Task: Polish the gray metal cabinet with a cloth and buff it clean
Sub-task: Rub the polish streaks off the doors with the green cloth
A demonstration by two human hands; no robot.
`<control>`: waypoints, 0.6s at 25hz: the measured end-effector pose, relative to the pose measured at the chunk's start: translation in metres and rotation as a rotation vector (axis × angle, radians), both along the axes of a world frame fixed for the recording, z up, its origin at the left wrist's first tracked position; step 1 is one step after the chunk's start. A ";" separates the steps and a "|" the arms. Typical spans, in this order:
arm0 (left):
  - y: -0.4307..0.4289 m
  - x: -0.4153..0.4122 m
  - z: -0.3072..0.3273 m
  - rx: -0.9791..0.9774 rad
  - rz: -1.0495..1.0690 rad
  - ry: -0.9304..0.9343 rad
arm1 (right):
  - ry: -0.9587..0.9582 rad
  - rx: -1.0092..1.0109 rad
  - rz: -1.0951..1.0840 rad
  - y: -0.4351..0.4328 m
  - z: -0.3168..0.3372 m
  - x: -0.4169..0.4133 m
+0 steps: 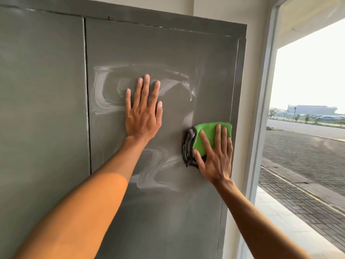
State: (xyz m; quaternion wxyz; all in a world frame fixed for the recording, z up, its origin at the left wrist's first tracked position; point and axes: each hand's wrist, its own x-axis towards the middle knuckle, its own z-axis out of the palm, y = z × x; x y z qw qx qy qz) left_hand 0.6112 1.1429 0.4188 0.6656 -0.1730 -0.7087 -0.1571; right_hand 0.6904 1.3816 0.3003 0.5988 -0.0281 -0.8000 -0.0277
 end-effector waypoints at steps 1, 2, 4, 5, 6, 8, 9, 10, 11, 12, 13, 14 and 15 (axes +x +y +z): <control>0.000 0.000 0.000 0.004 0.001 0.001 | 0.030 -0.021 0.005 -0.002 0.036 -0.003; 0.000 0.000 0.001 0.007 0.003 0.000 | 0.043 -0.055 0.013 -0.004 0.073 -0.004; 0.000 0.000 0.001 0.005 0.014 0.003 | 0.052 -0.083 0.007 -0.006 0.126 -0.005; 0.000 0.000 0.000 0.003 0.016 0.003 | 0.050 -0.072 0.000 -0.006 0.134 -0.006; 0.000 -0.001 0.000 0.000 0.015 0.004 | 0.053 -0.051 -0.009 -0.006 0.131 -0.008; 0.000 -0.002 0.000 0.000 0.020 0.009 | 0.088 -0.033 -0.022 -0.004 0.099 -0.009; 0.000 -0.003 -0.001 0.001 0.022 0.014 | 0.103 -0.055 -0.012 -0.004 0.074 -0.010; 0.001 -0.003 -0.001 0.003 0.023 0.017 | 0.104 -0.080 0.002 -0.003 0.043 -0.010; 0.001 -0.003 -0.001 0.004 0.026 0.019 | 0.086 -0.093 0.014 -0.003 0.009 -0.010; 0.001 -0.003 0.000 0.002 0.028 0.015 | 0.055 -0.089 0.023 -0.004 -0.026 -0.008; 0.000 -0.003 0.000 -0.001 0.026 0.010 | 0.012 -0.072 0.034 -0.004 -0.059 -0.003; 0.000 -0.003 -0.001 -0.005 0.023 0.008 | -0.030 -0.054 0.045 -0.003 -0.086 0.002; 0.000 -0.003 -0.001 -0.007 0.022 0.009 | -0.062 -0.042 0.051 -0.001 -0.104 0.007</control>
